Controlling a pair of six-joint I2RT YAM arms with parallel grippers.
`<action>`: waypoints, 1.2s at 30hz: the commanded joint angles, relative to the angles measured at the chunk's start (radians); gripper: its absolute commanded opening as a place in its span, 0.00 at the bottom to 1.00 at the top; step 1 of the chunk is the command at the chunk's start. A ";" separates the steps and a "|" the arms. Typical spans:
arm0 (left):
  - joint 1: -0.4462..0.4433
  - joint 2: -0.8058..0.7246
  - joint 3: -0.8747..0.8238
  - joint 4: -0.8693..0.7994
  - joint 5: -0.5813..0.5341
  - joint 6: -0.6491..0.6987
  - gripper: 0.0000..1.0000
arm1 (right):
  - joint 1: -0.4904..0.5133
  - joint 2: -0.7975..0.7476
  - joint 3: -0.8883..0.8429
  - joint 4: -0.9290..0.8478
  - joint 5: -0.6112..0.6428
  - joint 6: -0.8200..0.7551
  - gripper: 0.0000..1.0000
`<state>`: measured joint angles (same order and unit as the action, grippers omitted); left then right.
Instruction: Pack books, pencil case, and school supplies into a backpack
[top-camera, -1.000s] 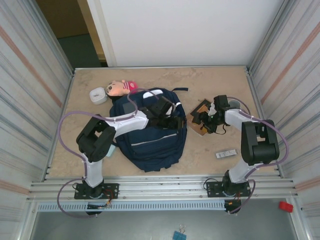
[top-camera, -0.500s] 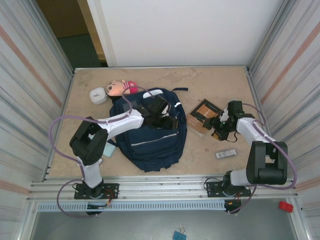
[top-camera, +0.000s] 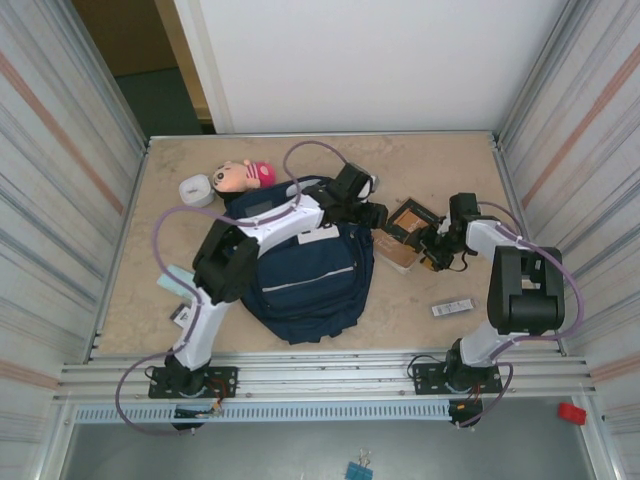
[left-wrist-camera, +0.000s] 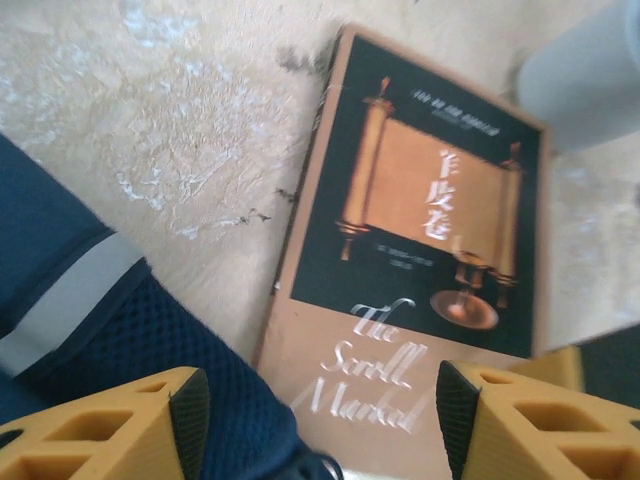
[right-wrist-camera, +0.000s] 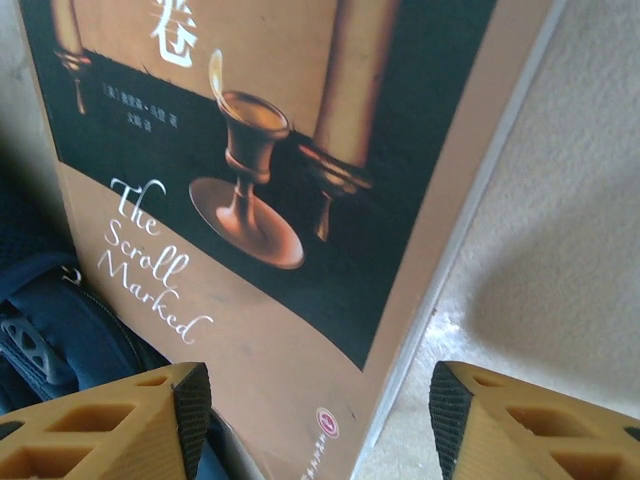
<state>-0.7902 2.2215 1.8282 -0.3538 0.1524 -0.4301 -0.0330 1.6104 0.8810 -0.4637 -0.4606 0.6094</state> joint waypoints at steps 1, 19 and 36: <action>-0.029 0.071 0.103 -0.016 -0.054 0.064 0.64 | 0.014 0.038 0.024 0.037 0.009 0.021 0.59; -0.076 0.129 0.084 -0.110 -0.156 0.066 0.65 | -0.023 0.068 -0.013 -0.056 0.117 -0.053 0.17; -0.053 0.061 -0.028 -0.023 -0.041 -0.030 0.65 | -0.099 -0.099 0.015 -0.126 -0.018 -0.133 0.55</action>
<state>-0.8562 2.2524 1.7374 -0.3683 0.0631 -0.4202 -0.1249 1.4937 0.8612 -0.5728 -0.4427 0.5045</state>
